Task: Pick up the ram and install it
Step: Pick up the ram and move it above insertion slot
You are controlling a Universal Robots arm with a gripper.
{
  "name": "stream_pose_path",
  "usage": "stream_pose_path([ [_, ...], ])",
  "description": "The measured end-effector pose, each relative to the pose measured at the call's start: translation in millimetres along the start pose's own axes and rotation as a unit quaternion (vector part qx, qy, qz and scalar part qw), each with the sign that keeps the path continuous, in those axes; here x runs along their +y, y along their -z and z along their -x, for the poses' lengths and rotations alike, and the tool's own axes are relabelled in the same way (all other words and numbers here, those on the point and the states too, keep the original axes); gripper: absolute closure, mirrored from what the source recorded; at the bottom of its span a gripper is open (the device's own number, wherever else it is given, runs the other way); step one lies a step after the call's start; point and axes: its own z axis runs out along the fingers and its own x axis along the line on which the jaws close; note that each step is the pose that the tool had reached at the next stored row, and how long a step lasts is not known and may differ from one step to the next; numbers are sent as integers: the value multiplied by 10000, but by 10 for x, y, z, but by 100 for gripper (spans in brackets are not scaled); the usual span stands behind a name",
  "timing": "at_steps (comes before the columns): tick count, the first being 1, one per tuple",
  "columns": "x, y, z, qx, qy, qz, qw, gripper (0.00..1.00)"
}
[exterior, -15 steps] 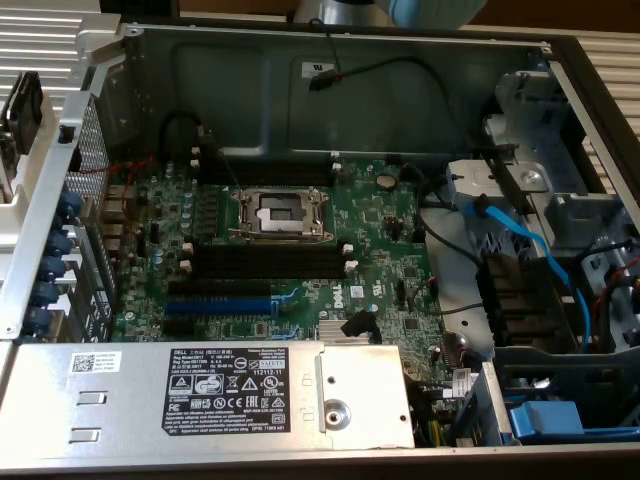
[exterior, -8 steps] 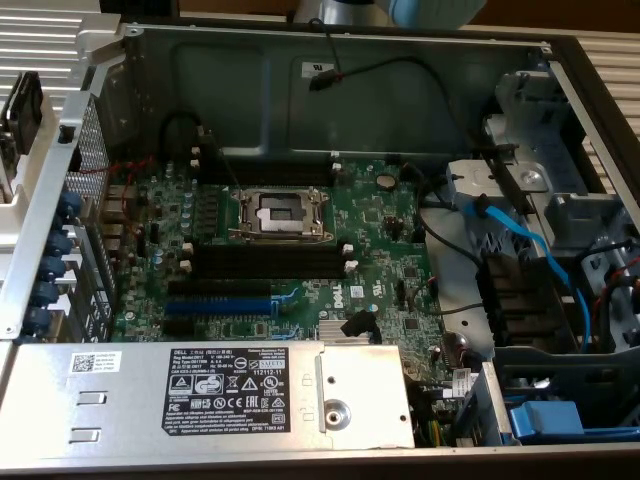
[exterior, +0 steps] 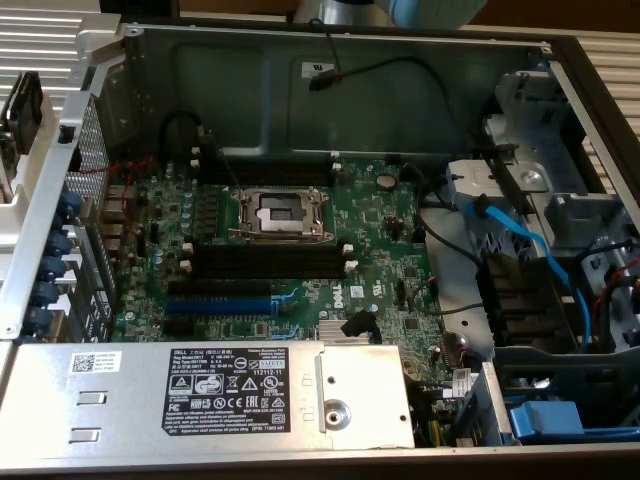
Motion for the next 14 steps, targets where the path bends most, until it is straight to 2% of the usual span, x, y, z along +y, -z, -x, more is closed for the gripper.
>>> stream_pose_path([
  [1, 0, 0, 0, 7, 182, 4, 9998, 90],
  [4, 0, 0, 0, 16, 454, 9, 9990, 90],
  [7, 0, 0, 0, 27, 726, 14, 9974, 90],
  [11, 0, 0, 0, 40, 1084, 21, 9941, 90],
  [13, 0, 0, 0, 47, 1268, 24, 9919, 90],
  [14, 0, 0, 0, 51, 1392, 27, 9902, 90],
])
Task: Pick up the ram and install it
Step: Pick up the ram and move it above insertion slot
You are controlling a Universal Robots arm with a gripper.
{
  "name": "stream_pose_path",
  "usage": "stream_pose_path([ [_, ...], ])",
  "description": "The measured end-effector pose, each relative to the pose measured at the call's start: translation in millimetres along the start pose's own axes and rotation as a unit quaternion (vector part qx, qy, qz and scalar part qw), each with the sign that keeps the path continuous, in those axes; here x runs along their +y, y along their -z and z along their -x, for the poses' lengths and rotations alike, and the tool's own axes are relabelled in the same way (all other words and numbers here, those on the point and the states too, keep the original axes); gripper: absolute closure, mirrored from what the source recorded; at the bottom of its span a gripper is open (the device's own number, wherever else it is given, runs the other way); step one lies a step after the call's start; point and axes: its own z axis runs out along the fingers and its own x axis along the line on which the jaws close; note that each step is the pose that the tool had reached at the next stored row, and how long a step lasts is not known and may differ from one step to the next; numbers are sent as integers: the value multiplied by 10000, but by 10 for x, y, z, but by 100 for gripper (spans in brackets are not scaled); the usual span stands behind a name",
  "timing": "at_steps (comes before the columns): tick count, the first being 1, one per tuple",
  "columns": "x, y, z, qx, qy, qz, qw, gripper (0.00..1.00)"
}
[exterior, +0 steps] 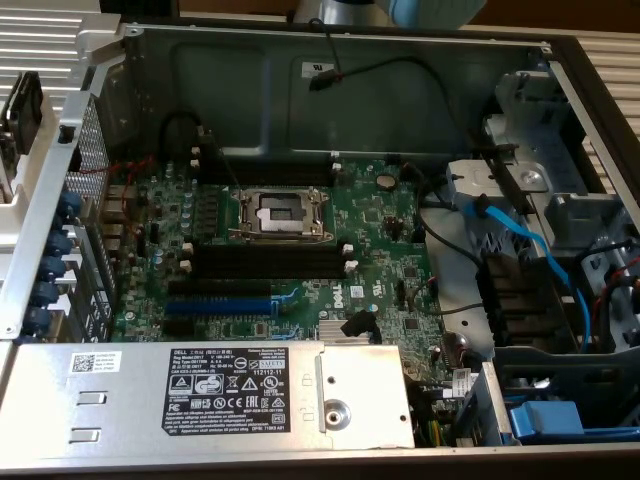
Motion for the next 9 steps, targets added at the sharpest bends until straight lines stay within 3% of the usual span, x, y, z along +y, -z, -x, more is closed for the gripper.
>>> stream_pose_path([
  [5, 0, 0, 0, 18, 449, 5, 9990, 90],
  [9, 1, 0, -1, 33, 814, 9, 9967, 90],
])
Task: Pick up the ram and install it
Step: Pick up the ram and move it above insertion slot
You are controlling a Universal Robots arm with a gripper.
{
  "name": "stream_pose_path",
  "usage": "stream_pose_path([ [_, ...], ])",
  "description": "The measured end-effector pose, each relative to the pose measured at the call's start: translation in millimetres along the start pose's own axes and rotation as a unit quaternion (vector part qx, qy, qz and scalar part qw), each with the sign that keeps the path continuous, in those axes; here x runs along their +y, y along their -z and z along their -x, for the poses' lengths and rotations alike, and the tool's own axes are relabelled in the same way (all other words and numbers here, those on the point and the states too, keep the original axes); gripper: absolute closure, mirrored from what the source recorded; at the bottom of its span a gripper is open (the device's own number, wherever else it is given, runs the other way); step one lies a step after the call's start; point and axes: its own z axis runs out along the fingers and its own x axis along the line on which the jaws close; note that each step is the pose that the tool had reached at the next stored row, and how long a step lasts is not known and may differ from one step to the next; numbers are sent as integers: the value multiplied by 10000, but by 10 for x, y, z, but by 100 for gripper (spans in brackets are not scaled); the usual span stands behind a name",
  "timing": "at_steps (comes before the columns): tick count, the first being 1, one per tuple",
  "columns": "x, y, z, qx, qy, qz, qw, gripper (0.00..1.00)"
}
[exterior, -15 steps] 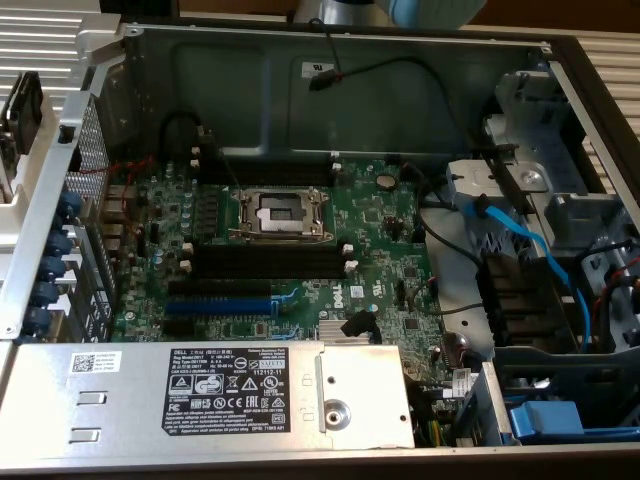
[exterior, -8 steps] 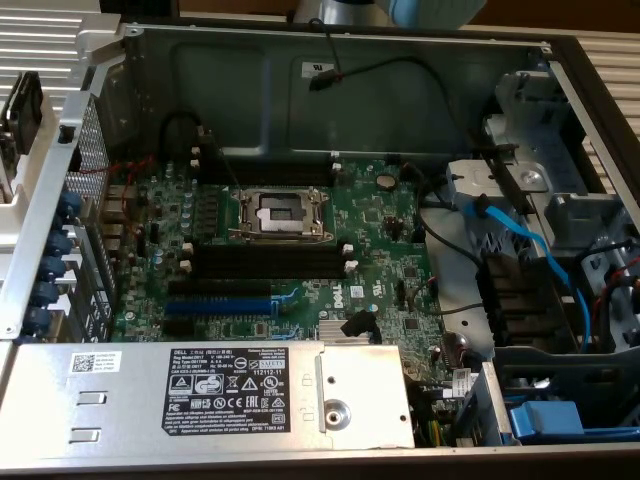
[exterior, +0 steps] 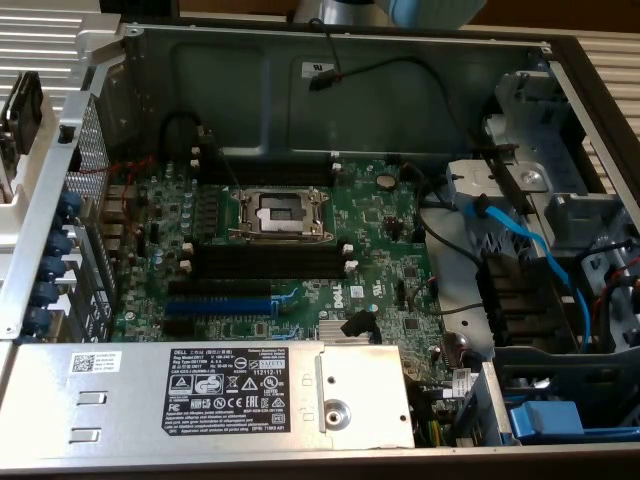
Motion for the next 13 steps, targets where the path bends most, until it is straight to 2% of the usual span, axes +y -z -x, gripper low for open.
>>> stream_pose_path([
  [4, 1, 0, -1, 14, 366, 3, 9993, 90],
  [7, 1, 0, -1, 26, 639, 6, 9980, 90],
  [10, 1, 0, -2, 37, 913, 8, 9958, 90],
  [13, 1, 0, -2, 47, 1182, 10, 9930, 90],
])
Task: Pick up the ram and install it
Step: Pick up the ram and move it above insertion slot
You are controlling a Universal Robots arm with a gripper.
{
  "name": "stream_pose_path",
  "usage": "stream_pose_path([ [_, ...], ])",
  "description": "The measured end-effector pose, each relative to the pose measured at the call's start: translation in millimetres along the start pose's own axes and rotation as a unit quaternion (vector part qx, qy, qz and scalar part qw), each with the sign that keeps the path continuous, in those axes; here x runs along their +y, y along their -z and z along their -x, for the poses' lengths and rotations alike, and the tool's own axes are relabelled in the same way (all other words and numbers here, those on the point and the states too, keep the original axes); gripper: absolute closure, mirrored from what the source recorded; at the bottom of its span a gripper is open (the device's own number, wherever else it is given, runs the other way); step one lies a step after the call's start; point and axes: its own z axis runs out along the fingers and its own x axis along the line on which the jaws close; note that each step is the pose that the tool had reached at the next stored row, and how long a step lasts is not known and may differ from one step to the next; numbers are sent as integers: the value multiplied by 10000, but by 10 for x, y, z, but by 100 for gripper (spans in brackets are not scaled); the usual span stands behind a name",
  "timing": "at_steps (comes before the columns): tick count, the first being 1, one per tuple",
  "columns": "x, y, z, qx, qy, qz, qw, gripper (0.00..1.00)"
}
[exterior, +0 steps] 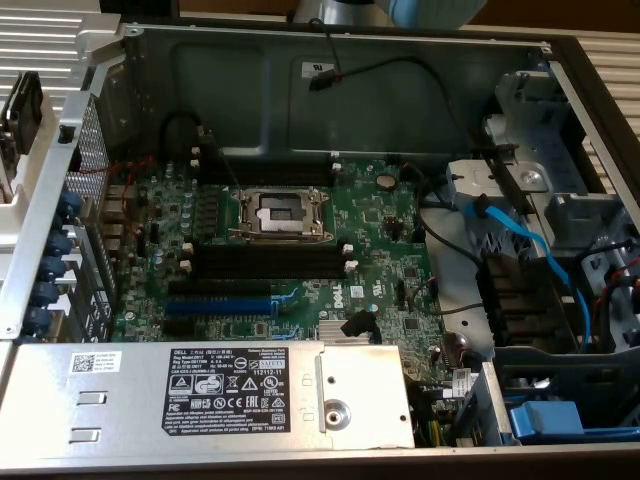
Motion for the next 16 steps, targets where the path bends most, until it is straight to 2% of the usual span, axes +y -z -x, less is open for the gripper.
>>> stream_pose_path([
  [4, 1, 0, 0, 15, 369, 4, 9993, 90],
  [8, 1, 0, -1, 31, 731, 6, 9973, 90],
  [12, 1, 0, -1, 44, 1092, 10, 9940, 90],
  [16, 1, 0, -1, 57, 1456, 16, 9893, 90],
])
